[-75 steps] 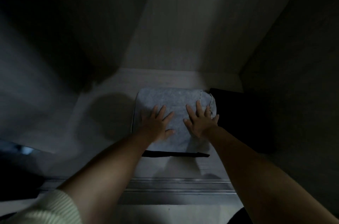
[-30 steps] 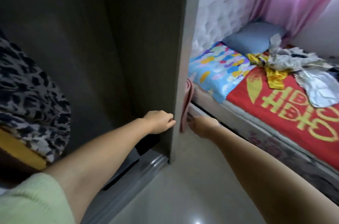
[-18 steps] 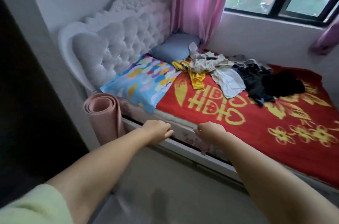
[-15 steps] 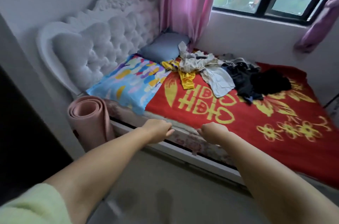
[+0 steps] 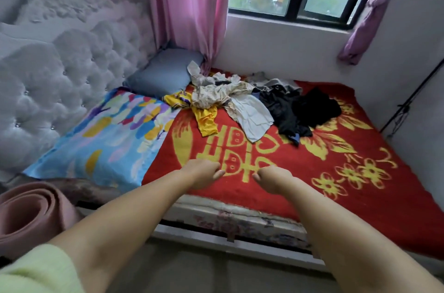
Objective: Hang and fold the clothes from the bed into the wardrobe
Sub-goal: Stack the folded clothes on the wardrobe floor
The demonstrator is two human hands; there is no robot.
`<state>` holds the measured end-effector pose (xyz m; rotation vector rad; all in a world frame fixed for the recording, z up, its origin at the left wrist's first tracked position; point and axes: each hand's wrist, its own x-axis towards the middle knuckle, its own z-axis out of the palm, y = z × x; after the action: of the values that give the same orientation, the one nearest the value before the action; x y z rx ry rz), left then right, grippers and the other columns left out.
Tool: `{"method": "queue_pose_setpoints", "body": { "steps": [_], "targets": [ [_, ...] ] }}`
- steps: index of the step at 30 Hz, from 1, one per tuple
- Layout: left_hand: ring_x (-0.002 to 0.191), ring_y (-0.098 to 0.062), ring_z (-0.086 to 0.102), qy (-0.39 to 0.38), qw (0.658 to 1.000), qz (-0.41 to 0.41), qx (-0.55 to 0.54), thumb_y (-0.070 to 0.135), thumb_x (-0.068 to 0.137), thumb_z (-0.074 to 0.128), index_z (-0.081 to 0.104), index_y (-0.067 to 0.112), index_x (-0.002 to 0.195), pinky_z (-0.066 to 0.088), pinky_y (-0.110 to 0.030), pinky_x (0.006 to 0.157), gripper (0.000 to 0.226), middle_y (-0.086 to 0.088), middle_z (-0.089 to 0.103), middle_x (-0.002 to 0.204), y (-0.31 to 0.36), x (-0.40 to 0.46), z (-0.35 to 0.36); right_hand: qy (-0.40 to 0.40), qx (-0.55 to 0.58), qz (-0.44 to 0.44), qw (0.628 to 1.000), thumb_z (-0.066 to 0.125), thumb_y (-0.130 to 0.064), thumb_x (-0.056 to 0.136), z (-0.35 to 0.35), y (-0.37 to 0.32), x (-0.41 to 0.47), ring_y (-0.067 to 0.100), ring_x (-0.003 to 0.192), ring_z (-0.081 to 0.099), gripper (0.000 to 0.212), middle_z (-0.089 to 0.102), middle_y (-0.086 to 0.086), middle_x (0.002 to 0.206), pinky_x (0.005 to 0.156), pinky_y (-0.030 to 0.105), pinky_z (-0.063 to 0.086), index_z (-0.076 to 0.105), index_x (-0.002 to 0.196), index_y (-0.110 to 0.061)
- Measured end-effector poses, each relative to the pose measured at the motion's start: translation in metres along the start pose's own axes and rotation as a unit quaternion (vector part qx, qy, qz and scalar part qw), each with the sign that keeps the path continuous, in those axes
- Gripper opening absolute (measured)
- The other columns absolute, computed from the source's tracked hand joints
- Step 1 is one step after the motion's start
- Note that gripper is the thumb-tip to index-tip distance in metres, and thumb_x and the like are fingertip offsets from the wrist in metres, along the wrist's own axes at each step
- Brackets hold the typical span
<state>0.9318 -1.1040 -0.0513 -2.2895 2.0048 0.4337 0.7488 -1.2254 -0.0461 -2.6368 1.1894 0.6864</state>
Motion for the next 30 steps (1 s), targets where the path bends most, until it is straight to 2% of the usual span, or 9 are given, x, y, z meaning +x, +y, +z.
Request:
{"method": "queue_pose_setpoints", "body": {
  "steps": [3, 7, 9, 11, 14, 21, 23, 26, 30],
  "targets": [
    [0.084, -0.029, 0.057, -0.011, 1.000, 0.013, -0.019, 0.045, 0.102, 0.028, 0.050, 0.014, 0.093, 0.045, -0.039, 0.066, 0.039, -0.006, 0.059, 0.092, -0.023, 0.045, -0.018, 0.005, 0.007, 0.030, 1.000, 0.024, -0.030, 0.106, -0.017, 0.013, 0.045, 0.031, 0.098, 0.059, 0.040, 0.062, 0.012, 0.112, 0.080, 0.037, 0.051, 0.058, 0.119, -0.012],
    [0.084, -0.028, 0.058, -0.032, 0.999, 0.005, 0.004, 0.046, 0.102, 0.027, 0.051, 0.014, 0.092, 0.045, -0.039, 0.066, 0.041, -0.006, 0.059, 0.091, -0.050, 0.101, -0.025, -0.008, 0.033, 0.043, 0.998, 0.025, -0.040, 0.105, -0.015, 0.025, 0.090, 0.028, 0.087, 0.059, 0.046, 0.061, 0.008, 0.100, 0.073, 0.035, 0.048, 0.057, 0.094, -0.009],
    [0.084, -0.029, 0.057, -0.038, 0.999, 0.001, 0.022, 0.046, 0.102, 0.026, 0.054, 0.012, 0.098, 0.041, -0.036, 0.063, 0.044, -0.007, 0.059, 0.092, -0.054, 0.131, -0.026, -0.009, 0.059, 0.057, 0.997, 0.024, -0.042, 0.104, -0.016, 0.039, 0.109, 0.027, 0.090, 0.058, 0.046, 0.058, 0.006, 0.098, 0.076, 0.036, 0.046, 0.058, 0.098, -0.010],
    [0.078, -0.027, 0.052, -0.036, 0.999, 0.005, 0.021, 0.047, 0.102, 0.026, 0.050, 0.015, 0.093, 0.039, -0.035, 0.062, 0.041, -0.006, 0.054, 0.087, -0.051, 0.162, -0.028, -0.014, 0.072, 0.065, 0.995, 0.024, -0.041, 0.105, -0.022, 0.059, 0.131, 0.028, 0.097, 0.057, 0.045, 0.056, 0.006, 0.101, 0.079, 0.037, 0.045, 0.058, 0.104, -0.011],
    [0.074, -0.023, 0.048, -0.045, 0.999, 0.011, 0.013, 0.047, 0.101, 0.027, 0.046, 0.018, 0.089, 0.039, -0.035, 0.062, 0.037, -0.001, 0.051, 0.083, -0.043, 0.212, -0.028, -0.025, 0.064, 0.070, 0.995, 0.026, -0.039, 0.105, -0.029, 0.094, 0.168, 0.025, 0.090, 0.053, 0.036, 0.057, 0.005, 0.101, 0.075, 0.036, 0.044, 0.052, 0.097, -0.016],
    [0.084, -0.025, 0.055, -0.079, 0.996, -0.033, -0.032, 0.047, 0.101, 0.028, 0.050, 0.015, 0.112, 0.040, -0.035, 0.060, 0.041, -0.007, 0.062, 0.105, -0.019, 0.355, 0.000, -0.038, 0.096, 0.052, 0.993, 0.025, -0.042, 0.103, -0.029, 0.195, 0.283, 0.027, 0.094, 0.059, 0.045, 0.061, 0.006, 0.102, 0.075, 0.036, 0.047, 0.057, 0.098, -0.011],
    [0.093, -0.030, 0.059, -0.078, 0.994, -0.047, -0.057, 0.046, 0.101, 0.029, 0.044, 0.016, 0.125, 0.043, -0.037, 0.065, 0.041, -0.008, 0.063, 0.108, -0.010, 0.388, 0.018, -0.038, 0.107, 0.041, 0.993, 0.025, -0.041, 0.103, -0.018, 0.221, 0.316, 0.025, 0.088, 0.057, 0.041, 0.059, 0.003, 0.095, 0.070, 0.034, 0.044, 0.052, 0.086, -0.015],
    [0.093, -0.028, 0.060, -0.092, 0.988, -0.070, -0.101, 0.044, 0.101, 0.030, 0.030, 0.020, 0.141, 0.042, -0.036, 0.064, 0.048, -0.006, 0.063, 0.108, 0.002, 0.432, 0.053, -0.049, 0.119, 0.032, 0.991, 0.026, -0.036, 0.103, 0.008, 0.249, 0.366, 0.024, 0.082, 0.054, 0.038, 0.056, 0.002, 0.090, 0.067, 0.032, 0.040, 0.041, 0.072, -0.019],
    [0.095, -0.027, 0.060, -0.120, 0.982, -0.078, -0.122, 0.040, 0.100, 0.033, 0.027, 0.021, 0.145, 0.048, -0.038, 0.068, 0.049, -0.004, 0.058, 0.120, -0.004, 0.484, 0.099, -0.061, 0.145, 0.011, 0.988, 0.027, -0.033, 0.102, 0.044, 0.260, 0.429, 0.028, 0.100, 0.055, 0.034, 0.055, 0.007, 0.107, 0.078, 0.037, 0.045, 0.054, 0.099, -0.012]
  ]
}}
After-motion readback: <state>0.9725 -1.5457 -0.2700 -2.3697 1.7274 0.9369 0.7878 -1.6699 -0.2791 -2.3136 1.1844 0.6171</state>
